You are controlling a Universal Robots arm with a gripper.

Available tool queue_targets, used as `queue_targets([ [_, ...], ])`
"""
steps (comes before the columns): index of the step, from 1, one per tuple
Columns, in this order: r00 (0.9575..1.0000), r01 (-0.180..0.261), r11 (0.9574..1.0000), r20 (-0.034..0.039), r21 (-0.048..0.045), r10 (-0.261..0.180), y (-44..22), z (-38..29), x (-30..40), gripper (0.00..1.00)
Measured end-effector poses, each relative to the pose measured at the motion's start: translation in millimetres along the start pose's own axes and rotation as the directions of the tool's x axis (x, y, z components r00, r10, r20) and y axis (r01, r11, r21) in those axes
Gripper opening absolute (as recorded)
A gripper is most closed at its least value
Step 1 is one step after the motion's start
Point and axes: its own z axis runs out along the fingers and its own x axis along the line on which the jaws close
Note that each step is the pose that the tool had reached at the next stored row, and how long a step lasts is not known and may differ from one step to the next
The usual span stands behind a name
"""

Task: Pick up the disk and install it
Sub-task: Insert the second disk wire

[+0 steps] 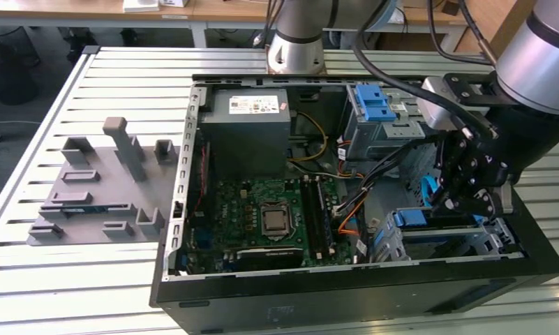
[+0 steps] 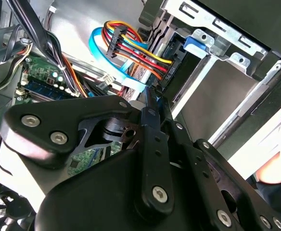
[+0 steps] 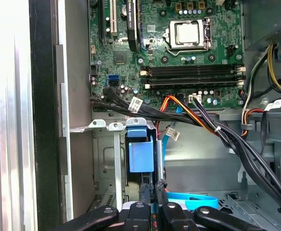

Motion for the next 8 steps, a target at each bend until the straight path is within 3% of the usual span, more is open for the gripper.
queue_targets([
  [8, 1.0000, -0.002, 1.0000, 0.0001, -0.0007, 0.002, -0.8, 1.1, 0.0, 0.16],
])
